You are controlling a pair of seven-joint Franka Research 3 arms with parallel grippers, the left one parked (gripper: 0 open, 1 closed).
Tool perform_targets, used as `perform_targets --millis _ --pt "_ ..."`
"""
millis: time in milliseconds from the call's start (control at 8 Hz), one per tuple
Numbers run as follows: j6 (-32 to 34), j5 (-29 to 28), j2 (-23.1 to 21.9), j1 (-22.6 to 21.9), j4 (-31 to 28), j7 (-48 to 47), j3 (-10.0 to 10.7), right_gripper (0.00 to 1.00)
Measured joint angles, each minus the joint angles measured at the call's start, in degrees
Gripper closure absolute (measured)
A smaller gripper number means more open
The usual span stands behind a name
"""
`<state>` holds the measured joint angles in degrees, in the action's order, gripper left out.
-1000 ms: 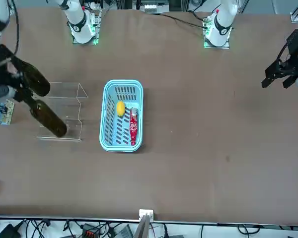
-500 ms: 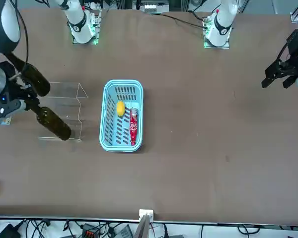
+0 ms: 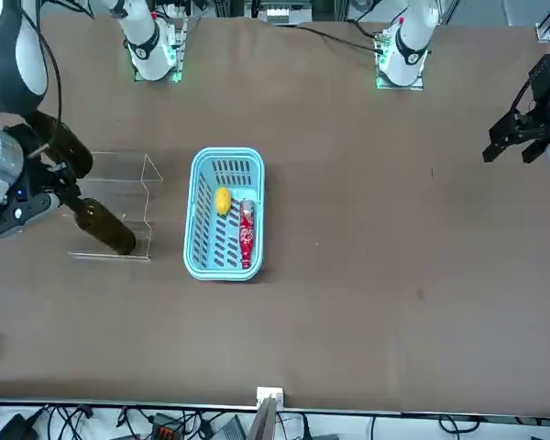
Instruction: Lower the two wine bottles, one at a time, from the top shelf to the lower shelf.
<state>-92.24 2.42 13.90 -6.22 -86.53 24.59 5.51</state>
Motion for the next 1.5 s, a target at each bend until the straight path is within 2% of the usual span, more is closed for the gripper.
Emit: perform_targets --millis 375,625,1000,1125,1500 --pt "-0.58 0.55 0.46 -0.02 -0.9 0.01 0.0 0.62" --pt "-0.58 0.65 0.47 -0.03 -0.94 0.0 0.0 0.58" --pt "-0.76 0.69 0.12 -0.07 -0.63 0.01 -0.04 0.08" --pt "-0.8 0.7 -0.41 -0.11 0.01 0.01 -0.07 0.0" --pt "0.93 0.98 -5.07 -0.1 1.51 0.01 0.0 0.0"
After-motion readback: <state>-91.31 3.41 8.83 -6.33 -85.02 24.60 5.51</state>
